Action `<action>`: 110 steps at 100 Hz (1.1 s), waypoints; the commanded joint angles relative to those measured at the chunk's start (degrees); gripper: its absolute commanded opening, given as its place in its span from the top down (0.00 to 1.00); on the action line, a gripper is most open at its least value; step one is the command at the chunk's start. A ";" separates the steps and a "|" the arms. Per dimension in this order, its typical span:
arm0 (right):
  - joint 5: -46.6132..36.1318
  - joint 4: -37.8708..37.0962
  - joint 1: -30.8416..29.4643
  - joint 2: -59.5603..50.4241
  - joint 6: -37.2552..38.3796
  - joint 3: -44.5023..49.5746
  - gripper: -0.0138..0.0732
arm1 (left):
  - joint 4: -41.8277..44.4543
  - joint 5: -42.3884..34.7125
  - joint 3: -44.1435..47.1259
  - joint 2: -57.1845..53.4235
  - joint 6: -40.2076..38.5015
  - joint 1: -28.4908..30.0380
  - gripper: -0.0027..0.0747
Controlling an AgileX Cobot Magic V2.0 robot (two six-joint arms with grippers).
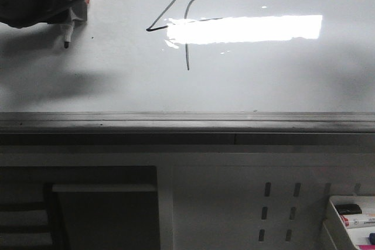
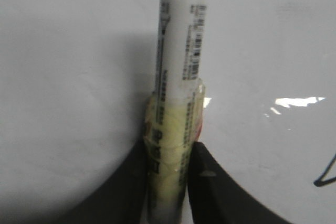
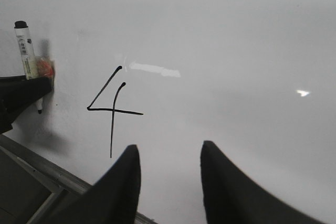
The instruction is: Write number 4 on whiteboard
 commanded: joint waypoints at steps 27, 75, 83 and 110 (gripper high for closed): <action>-0.96 2.71 -0.31 -0.79 -0.47 -1.30 0.57 | 0.58 -0.73 -1.41 -2.88 1.18 0.27 0.41; -4.08 2.71 -0.31 -1.32 -0.56 -1.30 0.57 | -0.08 -0.62 2.61 -16.20 16.52 0.27 0.33; -4.08 2.71 -0.31 -1.32 -0.56 -1.30 0.58 | -0.08 -0.62 3.56 -20.02 18.91 0.27 0.33; -6.38 12.55 -0.31 -6.52 -12.95 2.70 0.92 | -0.27 3.51 10.03 -34.76 25.59 0.27 0.80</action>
